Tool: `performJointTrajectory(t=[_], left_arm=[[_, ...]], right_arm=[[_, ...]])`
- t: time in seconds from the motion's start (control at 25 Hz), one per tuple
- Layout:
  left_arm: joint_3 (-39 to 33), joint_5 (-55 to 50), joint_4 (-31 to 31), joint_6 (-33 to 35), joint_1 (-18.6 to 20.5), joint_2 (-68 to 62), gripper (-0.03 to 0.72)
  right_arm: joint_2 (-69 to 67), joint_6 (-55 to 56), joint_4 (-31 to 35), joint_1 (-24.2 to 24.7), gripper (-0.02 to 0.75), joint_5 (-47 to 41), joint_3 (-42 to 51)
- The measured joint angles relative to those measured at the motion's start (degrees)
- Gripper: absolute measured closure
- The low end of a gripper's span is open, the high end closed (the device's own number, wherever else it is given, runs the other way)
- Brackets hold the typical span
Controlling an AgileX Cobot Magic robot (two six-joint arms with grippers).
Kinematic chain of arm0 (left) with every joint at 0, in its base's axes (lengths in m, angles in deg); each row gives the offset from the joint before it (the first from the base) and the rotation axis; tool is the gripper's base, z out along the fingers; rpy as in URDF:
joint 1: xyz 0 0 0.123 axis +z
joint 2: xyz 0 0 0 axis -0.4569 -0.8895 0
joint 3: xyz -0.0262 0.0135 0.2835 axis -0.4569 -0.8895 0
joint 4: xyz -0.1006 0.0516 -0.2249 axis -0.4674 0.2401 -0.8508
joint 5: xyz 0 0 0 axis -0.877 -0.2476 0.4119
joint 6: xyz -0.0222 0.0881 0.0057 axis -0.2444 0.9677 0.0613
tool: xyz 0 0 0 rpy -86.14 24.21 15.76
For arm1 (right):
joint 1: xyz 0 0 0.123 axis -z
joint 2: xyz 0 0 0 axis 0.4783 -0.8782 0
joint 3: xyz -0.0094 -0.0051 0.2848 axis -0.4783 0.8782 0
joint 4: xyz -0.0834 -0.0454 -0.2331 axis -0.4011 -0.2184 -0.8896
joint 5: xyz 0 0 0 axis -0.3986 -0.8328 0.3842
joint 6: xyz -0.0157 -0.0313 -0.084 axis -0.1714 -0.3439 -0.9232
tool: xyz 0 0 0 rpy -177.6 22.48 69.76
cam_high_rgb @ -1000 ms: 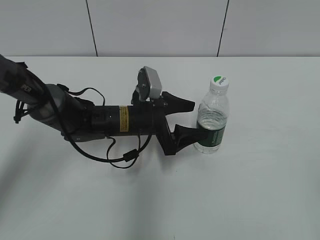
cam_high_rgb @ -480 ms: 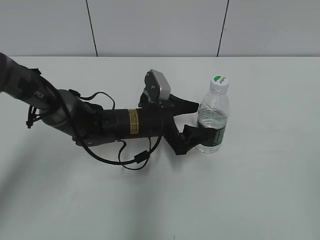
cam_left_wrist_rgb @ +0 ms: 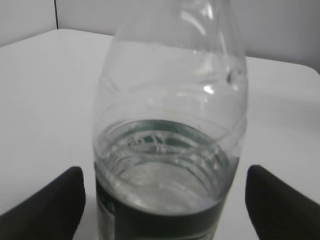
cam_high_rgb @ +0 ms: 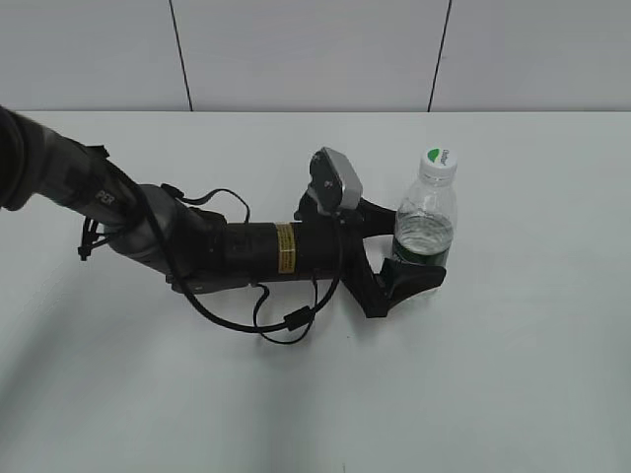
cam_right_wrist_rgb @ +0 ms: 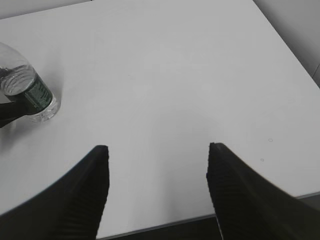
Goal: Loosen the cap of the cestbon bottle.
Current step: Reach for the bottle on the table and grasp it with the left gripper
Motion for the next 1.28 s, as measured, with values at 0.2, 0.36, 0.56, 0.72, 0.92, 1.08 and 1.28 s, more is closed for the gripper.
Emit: performJointTrajectory(t=[0.2,0.36,0.56,0.72,0.92,1.08,1.28], left_arm=[[0.0,-0.5,0.0,0.0,-0.1,0.0,0.107],[0.0,-0.6,0.0,0.0,-0.2,0.0,0.167],[0.0,-0.5,-0.1,0.0,-0.2,0.0,0.295],[0.0,-0.5,-0.1,0.0,-0.2,0.0,0.314],[0.0,-0.5,-0.1,0.0,-0.2,0.0,0.314],[0.0,-0.5,-0.1,0.0,-0.2,0.0,0.314],[0.0,-0.5,-0.1,0.0,-0.2,0.0,0.314]], right_arm=[[0.0,0.0,0.1,0.0,0.259,0.0,0.0],[0.0,0.0,0.1,0.0,0.259,0.0,0.0],[0.0,0.0,0.1,0.0,0.259,0.0,-0.1],[0.0,0.0,0.1,0.0,0.259,0.0,-2.1],[-7.2,0.0,0.6,0.0,0.259,0.0,-7.0],[-19.9,-0.1,2.4,0.0,0.260,-0.5,-13.4],[-37.9,-3.8,4.4,0.0,0.260,-4.3,-23.3]])
